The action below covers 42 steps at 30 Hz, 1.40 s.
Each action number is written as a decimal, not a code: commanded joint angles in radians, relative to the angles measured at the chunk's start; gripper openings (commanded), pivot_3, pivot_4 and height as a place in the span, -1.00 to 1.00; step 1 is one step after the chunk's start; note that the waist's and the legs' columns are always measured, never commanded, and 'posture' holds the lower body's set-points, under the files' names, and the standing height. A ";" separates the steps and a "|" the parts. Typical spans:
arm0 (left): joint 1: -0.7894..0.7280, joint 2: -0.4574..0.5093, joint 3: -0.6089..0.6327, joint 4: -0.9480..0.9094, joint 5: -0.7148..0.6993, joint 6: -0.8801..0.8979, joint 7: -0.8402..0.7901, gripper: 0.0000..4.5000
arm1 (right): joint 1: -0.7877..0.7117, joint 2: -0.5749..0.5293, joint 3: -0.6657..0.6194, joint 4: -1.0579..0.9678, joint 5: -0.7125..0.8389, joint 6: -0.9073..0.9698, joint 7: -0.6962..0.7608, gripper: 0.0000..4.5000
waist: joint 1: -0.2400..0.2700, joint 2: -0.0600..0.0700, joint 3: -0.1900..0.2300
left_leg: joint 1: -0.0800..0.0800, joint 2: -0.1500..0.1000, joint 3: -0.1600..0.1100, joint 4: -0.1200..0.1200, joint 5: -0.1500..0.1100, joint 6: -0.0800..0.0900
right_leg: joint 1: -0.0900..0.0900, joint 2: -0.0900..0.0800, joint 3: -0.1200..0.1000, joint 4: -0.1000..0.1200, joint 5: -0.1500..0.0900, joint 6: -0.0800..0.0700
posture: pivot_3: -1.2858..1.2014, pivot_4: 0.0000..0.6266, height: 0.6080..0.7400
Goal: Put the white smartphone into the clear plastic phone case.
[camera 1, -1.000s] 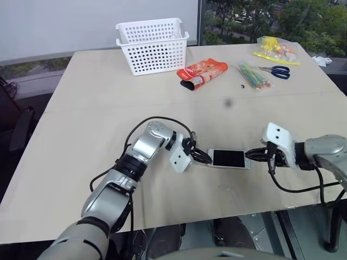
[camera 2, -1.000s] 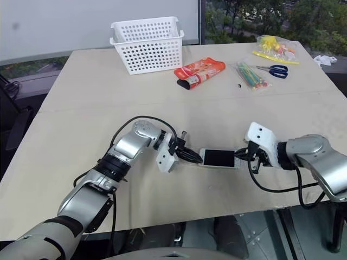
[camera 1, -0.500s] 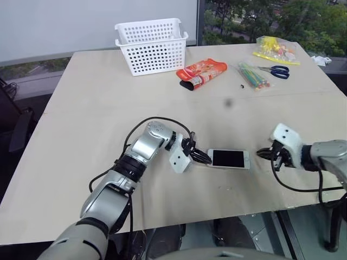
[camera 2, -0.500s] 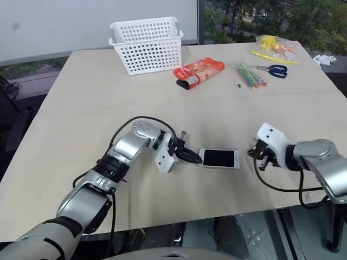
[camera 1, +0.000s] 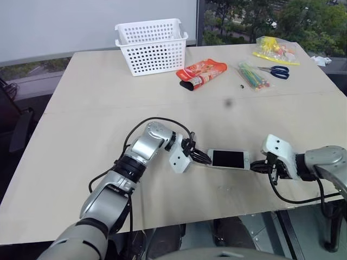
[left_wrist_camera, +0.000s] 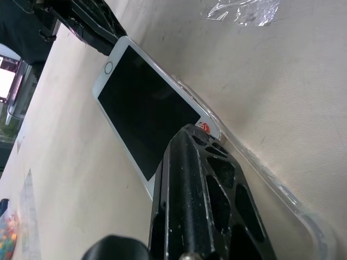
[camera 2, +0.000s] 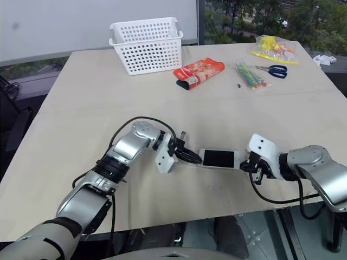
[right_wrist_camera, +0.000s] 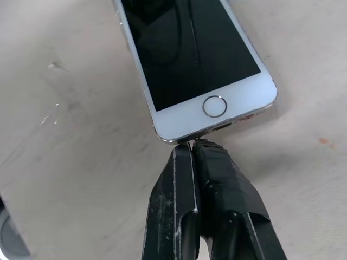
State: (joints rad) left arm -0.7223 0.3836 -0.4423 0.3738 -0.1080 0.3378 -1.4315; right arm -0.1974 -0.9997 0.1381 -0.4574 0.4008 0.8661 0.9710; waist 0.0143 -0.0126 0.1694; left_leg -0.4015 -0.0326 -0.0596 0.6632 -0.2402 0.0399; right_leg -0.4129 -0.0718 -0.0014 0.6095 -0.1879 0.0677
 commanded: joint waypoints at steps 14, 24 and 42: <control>0.048 0.014 -0.089 0.056 0.082 0.020 0.008 -1.00 | 0.006 0.014 -0.034 -0.109 0.072 0.016 0.033 -0.98 | -0.002 0.001 -0.002 | 0.001 0.001 0.000 0.000 0.000 0.000 | 0.000 0.001 0.000 0.001 0.000 0.000 | 0.03 -0.52 1.00; 0.015 -0.016 0.056 -0.018 -0.059 0.108 0.007 -1.00 | 0.031 -0.012 -0.046 -0.075 0.033 -0.007 0.024 -0.98 | -0.001 0.001 -0.001 | 0.000 0.001 0.000 0.000 0.000 0.000 | 0.000 0.001 0.000 0.001 0.000 0.000 | 0.03 -0.52 1.00; -0.040 0.165 0.163 -0.026 -0.085 0.143 0.010 -1.00 | 0.054 -0.081 -0.141 -0.002 0.022 -0.043 0.030 -0.98 | -0.001 0.001 0.001 | -0.012 -0.001 -0.001 0.004 0.000 0.000 | -0.010 0.001 -0.001 0.001 0.004 -0.001 | 0.03 -0.52 1.00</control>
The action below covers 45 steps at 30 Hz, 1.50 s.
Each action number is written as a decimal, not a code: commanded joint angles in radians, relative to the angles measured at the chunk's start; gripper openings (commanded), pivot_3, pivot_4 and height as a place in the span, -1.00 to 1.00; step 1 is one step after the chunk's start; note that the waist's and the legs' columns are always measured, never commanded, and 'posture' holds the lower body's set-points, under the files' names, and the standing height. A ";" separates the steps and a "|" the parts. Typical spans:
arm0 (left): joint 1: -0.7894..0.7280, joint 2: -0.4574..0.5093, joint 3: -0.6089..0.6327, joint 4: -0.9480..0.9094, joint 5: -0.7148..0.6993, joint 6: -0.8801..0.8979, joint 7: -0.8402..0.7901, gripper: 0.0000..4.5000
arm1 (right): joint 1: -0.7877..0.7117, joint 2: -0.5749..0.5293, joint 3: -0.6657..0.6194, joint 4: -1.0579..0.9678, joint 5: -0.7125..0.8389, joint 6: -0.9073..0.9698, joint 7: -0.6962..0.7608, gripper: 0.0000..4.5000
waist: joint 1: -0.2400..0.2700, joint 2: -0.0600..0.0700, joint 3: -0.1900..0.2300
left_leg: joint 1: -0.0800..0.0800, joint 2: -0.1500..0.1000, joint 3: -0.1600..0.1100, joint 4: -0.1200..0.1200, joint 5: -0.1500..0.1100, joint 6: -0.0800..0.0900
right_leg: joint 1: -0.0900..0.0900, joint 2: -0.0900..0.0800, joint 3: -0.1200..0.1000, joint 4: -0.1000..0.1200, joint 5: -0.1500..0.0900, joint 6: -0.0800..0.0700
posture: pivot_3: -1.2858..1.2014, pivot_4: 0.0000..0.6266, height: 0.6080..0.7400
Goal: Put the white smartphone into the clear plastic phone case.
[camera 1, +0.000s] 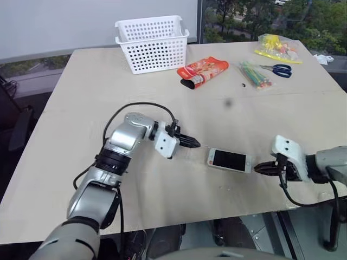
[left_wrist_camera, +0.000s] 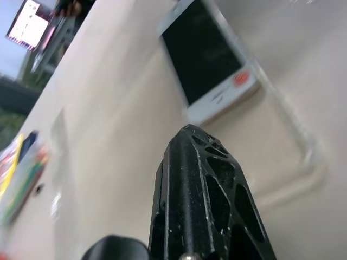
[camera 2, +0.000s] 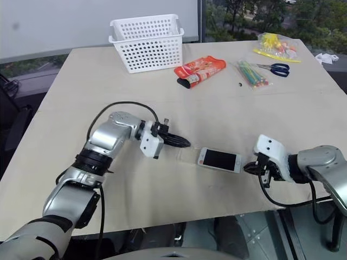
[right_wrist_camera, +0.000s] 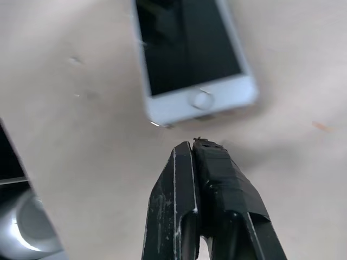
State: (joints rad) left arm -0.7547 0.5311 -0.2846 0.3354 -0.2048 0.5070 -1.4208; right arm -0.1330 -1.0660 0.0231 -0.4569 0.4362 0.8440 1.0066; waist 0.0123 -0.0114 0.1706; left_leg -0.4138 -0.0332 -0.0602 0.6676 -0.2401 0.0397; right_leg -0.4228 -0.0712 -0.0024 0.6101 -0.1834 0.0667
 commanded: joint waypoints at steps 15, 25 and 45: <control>0.040 -0.009 -0.075 -0.002 0.066 -0.026 0.002 -1.00 | -0.105 0.024 0.119 -0.024 -0.053 -0.008 -0.011 -0.98 | 0.003 0.000 0.000 | 0.000 0.000 0.000 0.000 0.000 0.000 | 0.000 0.000 0.000 0.000 0.000 0.000 | 0.03 -0.52 1.00; 0.081 -0.035 -0.088 -0.070 0.060 0.025 0.018 -1.00 | -0.194 0.119 0.216 -0.030 -0.068 0.014 -0.022 -0.98 | 0.002 0.000 0.000 | 0.000 0.000 0.000 0.001 0.000 0.000 | 0.000 0.000 0.000 0.001 0.001 0.000 | 0.03 -0.52 1.00; 0.065 0.018 0.031 -0.094 -0.021 0.032 0.013 -1.00 | -0.074 0.153 -0.002 -0.026 -0.047 -0.055 -0.030 -0.98 | -0.011 0.000 0.000 | 0.004 0.000 0.000 0.003 0.000 0.000 | 0.000 0.000 0.001 0.012 0.000 0.000 | 0.03 -0.52 1.00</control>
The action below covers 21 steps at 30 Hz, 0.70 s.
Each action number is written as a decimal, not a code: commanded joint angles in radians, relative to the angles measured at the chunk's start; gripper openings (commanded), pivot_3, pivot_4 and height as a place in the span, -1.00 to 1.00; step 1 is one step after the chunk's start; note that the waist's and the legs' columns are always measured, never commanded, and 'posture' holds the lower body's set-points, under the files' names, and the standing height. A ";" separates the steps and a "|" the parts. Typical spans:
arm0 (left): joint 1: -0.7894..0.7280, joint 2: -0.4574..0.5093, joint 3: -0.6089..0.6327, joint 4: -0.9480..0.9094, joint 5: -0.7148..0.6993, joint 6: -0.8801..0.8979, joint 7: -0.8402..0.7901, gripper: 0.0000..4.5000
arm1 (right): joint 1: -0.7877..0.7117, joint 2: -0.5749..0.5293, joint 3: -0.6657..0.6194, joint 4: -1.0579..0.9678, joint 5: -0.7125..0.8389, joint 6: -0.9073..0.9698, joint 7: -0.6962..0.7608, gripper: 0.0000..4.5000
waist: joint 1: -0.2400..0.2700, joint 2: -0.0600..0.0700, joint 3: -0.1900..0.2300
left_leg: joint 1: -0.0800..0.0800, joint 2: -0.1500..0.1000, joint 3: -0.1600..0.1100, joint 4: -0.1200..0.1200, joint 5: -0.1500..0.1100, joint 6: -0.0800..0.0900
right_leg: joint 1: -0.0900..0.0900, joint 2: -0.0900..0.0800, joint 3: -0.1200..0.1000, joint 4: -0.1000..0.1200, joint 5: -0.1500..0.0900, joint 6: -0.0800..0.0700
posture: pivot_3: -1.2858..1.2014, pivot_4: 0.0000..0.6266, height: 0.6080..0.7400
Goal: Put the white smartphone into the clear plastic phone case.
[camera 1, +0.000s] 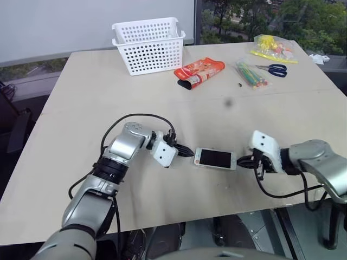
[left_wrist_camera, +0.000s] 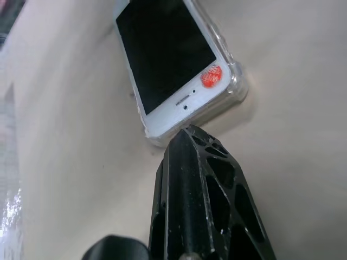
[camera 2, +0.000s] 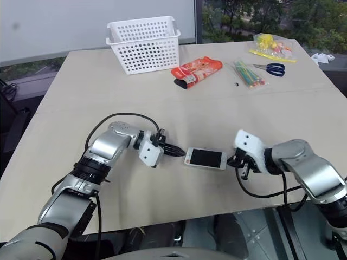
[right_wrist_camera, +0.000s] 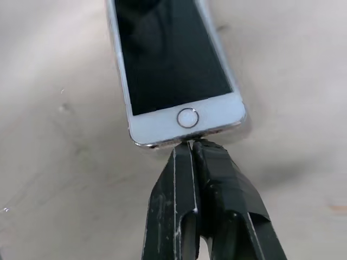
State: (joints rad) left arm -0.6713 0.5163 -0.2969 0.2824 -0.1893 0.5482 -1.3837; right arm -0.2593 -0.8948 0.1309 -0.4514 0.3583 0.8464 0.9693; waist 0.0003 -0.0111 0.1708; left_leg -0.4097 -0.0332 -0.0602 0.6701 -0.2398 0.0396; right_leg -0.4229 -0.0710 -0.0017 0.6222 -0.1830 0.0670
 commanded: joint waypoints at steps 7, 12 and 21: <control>-0.038 0.027 0.065 -0.083 -0.083 0.012 -0.007 -1.00 | 0.180 0.033 -0.246 -0.053 0.090 -0.150 -0.010 -0.98 | 0.005 0.000 0.000 | -0.001 0.000 0.000 0.000 0.000 0.000 | -0.001 0.000 0.000 0.000 0.000 0.000 | 0.03 -0.52 1.00; -0.013 -0.059 0.011 -0.132 -0.113 0.045 -0.001 -1.00 | 0.171 0.199 -0.258 -0.034 0.164 -0.238 -0.051 -0.98 | 0.010 0.000 0.000 | 0.000 0.000 0.001 0.001 0.000 0.000 | 0.000 0.000 0.001 0.000 -0.001 0.001 | 0.03 -0.52 1.00; -0.018 -0.064 -0.094 -0.015 -0.024 -0.022 0.001 -1.00 | 0.160 0.246 -0.153 0.060 0.137 -0.296 -0.022 -0.98 | 0.009 0.000 0.000 | 0.002 0.000 0.002 0.000 0.000 0.000 | 0.001 0.001 0.003 0.001 -0.001 -0.002 | 0.03 -0.52 1.00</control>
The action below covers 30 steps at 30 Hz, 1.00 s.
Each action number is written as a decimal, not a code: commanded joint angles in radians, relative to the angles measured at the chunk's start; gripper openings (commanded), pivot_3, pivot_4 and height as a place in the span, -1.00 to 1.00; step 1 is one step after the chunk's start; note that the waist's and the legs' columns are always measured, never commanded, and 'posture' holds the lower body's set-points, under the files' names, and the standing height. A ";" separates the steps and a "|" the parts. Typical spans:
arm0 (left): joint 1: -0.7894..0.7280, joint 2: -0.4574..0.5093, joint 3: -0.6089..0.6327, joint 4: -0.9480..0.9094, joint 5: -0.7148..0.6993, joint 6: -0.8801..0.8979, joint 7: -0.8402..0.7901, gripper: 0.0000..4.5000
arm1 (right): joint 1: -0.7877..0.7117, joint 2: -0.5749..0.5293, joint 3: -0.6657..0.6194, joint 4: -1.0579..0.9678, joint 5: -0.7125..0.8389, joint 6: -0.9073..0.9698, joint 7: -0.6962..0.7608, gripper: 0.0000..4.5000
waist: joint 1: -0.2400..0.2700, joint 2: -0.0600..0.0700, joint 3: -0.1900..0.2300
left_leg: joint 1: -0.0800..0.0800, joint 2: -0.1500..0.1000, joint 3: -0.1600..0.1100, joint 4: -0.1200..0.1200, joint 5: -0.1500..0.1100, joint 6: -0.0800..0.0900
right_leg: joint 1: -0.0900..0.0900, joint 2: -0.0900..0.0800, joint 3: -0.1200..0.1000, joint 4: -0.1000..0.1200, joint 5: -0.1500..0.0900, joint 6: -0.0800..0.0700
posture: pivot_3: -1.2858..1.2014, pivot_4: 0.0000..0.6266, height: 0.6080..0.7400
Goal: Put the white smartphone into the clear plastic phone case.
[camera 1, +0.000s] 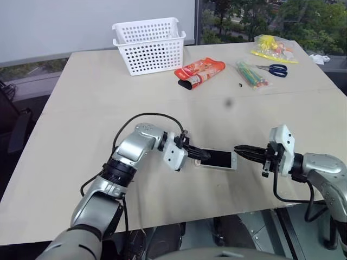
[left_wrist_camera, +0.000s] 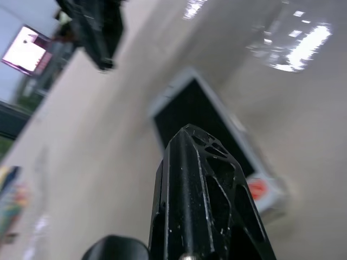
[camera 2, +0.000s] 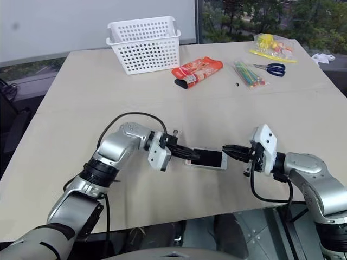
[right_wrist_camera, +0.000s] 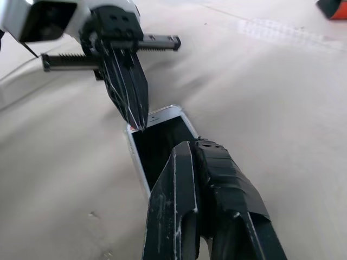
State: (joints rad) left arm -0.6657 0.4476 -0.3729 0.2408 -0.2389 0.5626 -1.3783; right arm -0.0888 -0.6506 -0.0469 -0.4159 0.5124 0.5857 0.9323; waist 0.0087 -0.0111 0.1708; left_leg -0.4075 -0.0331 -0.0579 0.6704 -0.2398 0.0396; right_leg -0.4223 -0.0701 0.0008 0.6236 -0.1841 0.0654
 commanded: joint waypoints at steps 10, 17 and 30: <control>-0.024 0.010 -0.057 0.109 0.080 -0.086 -0.020 -1.00 | -0.042 -0.132 0.190 0.175 -0.148 0.006 0.096 -0.98 | 0.003 0.000 0.000 | 0.010 0.000 0.003 -0.001 0.000 0.000 | 0.009 -0.001 0.003 -0.001 -0.004 0.002 | 0.03 -0.52 1.00; -0.006 0.018 -0.054 0.085 0.083 -0.080 -0.017 -1.00 | -0.056 -0.223 0.310 0.193 -0.233 0.071 0.091 -0.98 | 0.006 -0.009 -0.013 | 0.011 0.001 0.002 -0.001 0.000 0.000 | 0.010 -0.001 0.002 -0.001 -0.004 0.002 | 0.03 -0.52 1.00; -0.008 0.031 -0.051 0.087 0.089 -0.082 -0.021 -1.00 | -0.129 -0.230 0.438 0.140 -0.325 0.145 0.084 -0.98 | 0.003 -0.016 -0.026 | 0.013 0.002 0.002 -0.001 0.000 0.000 | 0.010 -0.001 0.002 -0.001 -0.004 0.002 | 0.03 -0.52 1.00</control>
State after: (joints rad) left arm -0.6771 0.4718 -0.4052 0.3244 -0.1723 0.4751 -1.4016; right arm -0.2632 -0.8603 0.2807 -0.3370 0.2541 0.6534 1.0222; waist 0.0117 -0.0268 0.1453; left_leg -0.3941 -0.0314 -0.0560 0.6697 -0.2401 0.0395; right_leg -0.4121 -0.0715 0.0030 0.6229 -0.1880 0.0672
